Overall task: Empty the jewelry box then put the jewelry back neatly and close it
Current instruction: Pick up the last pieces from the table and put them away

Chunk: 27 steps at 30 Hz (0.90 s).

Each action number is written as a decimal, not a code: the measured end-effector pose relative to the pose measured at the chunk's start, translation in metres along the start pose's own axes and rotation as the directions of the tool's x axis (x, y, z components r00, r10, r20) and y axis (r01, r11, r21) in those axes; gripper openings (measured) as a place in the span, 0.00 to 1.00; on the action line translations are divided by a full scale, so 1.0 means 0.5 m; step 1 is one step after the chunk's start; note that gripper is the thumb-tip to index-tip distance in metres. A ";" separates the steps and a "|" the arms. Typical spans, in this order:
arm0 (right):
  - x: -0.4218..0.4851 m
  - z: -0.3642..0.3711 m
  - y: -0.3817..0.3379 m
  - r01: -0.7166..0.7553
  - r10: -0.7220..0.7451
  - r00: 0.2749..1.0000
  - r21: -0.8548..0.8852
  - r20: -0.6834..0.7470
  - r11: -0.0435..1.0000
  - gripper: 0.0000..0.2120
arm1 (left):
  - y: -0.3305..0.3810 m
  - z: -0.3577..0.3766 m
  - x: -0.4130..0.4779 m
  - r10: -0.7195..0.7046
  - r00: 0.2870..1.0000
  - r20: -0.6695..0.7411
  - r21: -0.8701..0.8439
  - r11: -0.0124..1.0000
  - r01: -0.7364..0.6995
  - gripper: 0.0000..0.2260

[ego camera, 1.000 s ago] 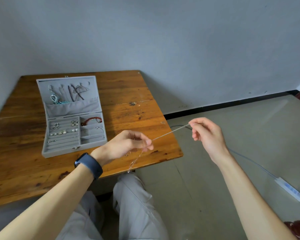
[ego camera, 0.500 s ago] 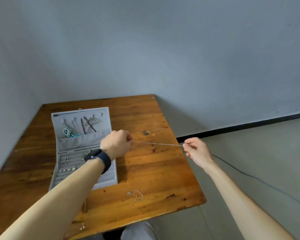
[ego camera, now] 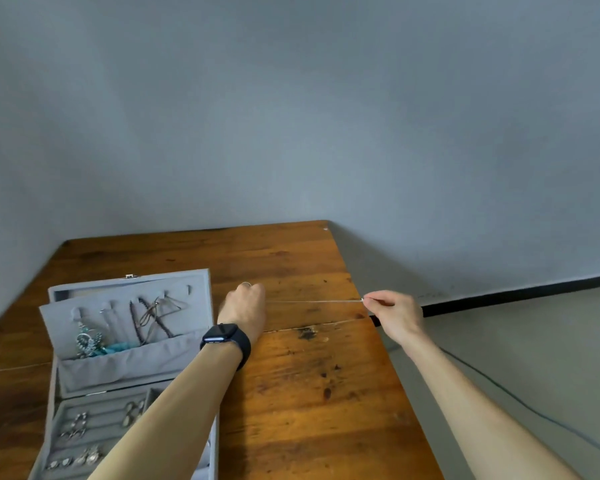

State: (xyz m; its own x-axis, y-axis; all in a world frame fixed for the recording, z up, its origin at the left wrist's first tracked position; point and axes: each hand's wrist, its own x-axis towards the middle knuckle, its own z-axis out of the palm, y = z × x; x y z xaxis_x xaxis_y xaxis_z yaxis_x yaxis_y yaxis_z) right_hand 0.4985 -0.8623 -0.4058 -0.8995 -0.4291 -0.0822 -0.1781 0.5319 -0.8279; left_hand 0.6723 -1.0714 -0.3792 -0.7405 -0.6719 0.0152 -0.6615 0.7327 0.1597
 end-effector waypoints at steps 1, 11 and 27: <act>0.014 0.006 -0.002 -0.005 0.005 1.000 -0.001 0.006 1.000 0.04 | -0.007 0.008 0.012 -0.003 1.000 -0.002 -0.009 1.000 0.003 0.08; 0.055 0.059 0.006 0.016 -0.016 1.000 0.014 -0.017 1.000 0.11 | -0.018 0.049 0.020 -0.046 0.994 -0.097 0.054 0.997 0.052 0.13; -0.247 -0.023 -0.021 0.197 -0.191 0.979 0.083 -0.077 0.977 0.10 | 0.039 -0.022 -0.242 0.189 0.979 -0.076 -0.084 0.977 -0.195 0.20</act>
State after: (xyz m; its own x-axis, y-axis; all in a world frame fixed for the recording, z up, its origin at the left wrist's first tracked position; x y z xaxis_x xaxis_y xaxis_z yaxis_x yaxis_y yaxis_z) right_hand 0.6070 -0.8065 -0.3806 -0.8770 -0.4651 0.1205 -0.3181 0.3740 -0.8712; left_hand 0.7503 -0.9770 -0.3669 -0.8407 -0.5279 0.1205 -0.4923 0.8379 0.2358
